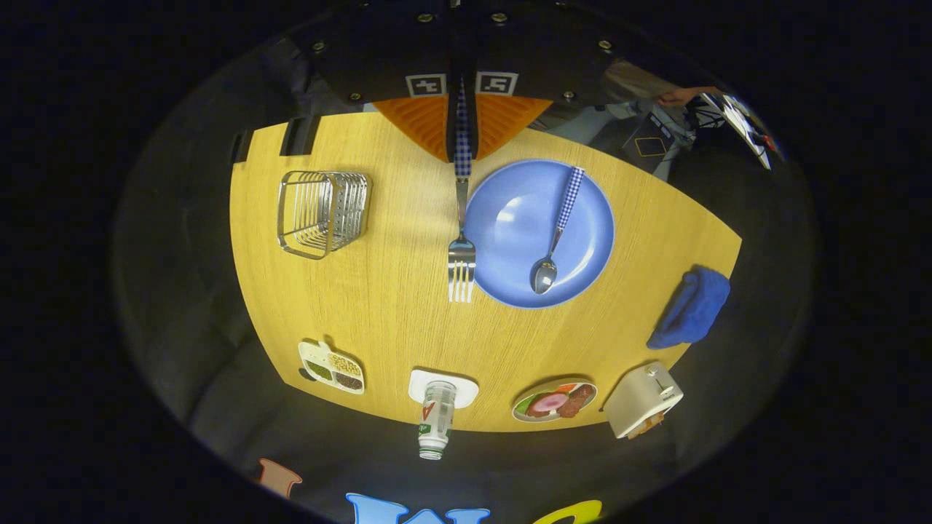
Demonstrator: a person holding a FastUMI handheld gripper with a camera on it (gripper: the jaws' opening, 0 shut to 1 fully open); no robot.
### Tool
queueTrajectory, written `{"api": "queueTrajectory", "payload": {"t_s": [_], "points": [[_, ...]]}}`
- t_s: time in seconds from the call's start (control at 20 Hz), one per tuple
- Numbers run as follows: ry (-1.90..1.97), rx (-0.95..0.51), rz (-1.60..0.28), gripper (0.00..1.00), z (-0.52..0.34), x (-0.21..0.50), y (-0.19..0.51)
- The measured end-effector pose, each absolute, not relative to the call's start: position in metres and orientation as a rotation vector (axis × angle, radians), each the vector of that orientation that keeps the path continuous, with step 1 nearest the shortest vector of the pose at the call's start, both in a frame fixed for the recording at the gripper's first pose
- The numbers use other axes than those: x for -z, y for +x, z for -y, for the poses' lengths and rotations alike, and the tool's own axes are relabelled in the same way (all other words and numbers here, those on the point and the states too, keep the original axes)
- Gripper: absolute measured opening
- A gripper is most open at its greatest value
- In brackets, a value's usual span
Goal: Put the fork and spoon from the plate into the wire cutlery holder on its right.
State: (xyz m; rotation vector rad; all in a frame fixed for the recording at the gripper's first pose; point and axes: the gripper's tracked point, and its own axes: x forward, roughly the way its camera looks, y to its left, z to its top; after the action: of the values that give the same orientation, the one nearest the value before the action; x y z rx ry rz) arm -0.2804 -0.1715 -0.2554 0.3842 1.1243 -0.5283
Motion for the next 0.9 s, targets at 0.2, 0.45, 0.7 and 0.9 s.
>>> {"api": "queueTrajectory", "payload": {"t_s": [0.2, 0.45, 0.7, 0.9], "points": [[0.290, 0.574, -1.172, 0.01, 0.202, 0.240, -0.321], [0.318, 0.573, -1.216, 0.01, 0.215, 0.230, -0.349], [0.311, 0.561, -1.313, 0.00, 0.236, 0.221, -0.384], [0.280, 0.545, -1.371, 0.01, 0.250, 0.219, -0.398]]}}
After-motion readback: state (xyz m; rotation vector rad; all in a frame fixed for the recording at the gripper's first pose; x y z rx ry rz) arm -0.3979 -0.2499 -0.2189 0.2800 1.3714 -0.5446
